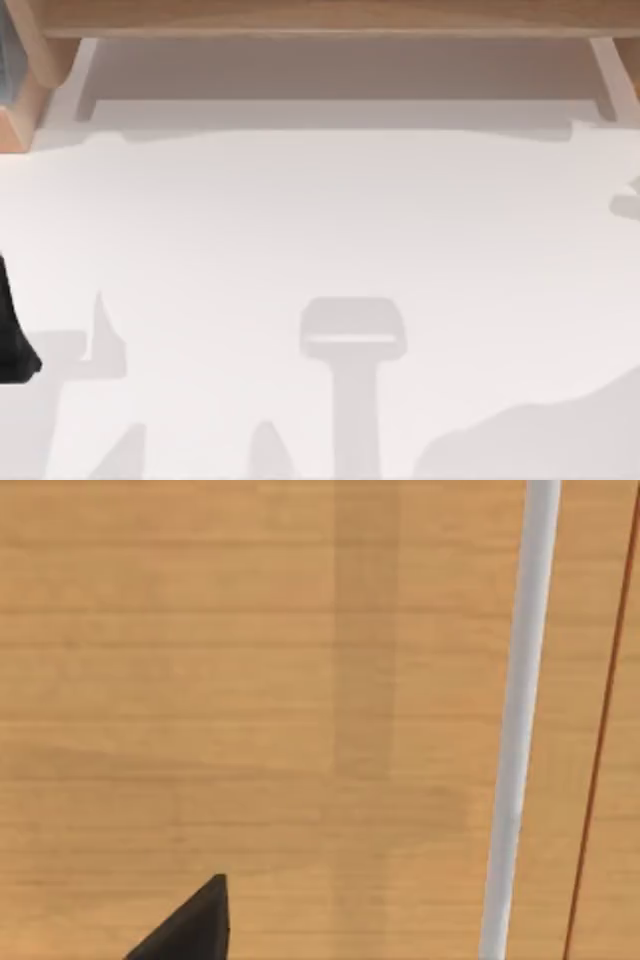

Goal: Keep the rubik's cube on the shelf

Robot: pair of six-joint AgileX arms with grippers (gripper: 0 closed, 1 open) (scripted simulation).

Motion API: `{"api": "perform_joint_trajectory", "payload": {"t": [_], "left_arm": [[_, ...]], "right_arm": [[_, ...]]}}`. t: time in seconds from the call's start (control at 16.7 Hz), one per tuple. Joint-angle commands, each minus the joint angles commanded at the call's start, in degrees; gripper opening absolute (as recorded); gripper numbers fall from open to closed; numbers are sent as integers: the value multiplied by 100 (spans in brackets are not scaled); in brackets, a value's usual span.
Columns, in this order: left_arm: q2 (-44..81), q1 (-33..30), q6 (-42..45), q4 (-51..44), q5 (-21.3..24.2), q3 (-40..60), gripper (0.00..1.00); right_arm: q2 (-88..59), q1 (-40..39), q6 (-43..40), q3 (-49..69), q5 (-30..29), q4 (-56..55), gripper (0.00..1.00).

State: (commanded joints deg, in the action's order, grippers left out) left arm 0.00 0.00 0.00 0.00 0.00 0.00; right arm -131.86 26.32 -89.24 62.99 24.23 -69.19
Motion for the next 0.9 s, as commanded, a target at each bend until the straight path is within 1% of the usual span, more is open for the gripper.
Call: {"api": "perform_joint_trajectory", "payload": {"t": [0.24,0.6,0.84,0.9], "left_arm": [[0,0,0,0,0,0,100],[0,0,0,0,0,0,100],[0,0,0,0,0,0,100],[0,0,0,0,0,0,100]], "right_arm": [[4,-28,6,-6,-10,21,100],[-272,-126,-4,601,-129,333,100],[-298,-136,-4,658,-140,363,100],[-298,-136,-4,658,-140,363,92]]}}
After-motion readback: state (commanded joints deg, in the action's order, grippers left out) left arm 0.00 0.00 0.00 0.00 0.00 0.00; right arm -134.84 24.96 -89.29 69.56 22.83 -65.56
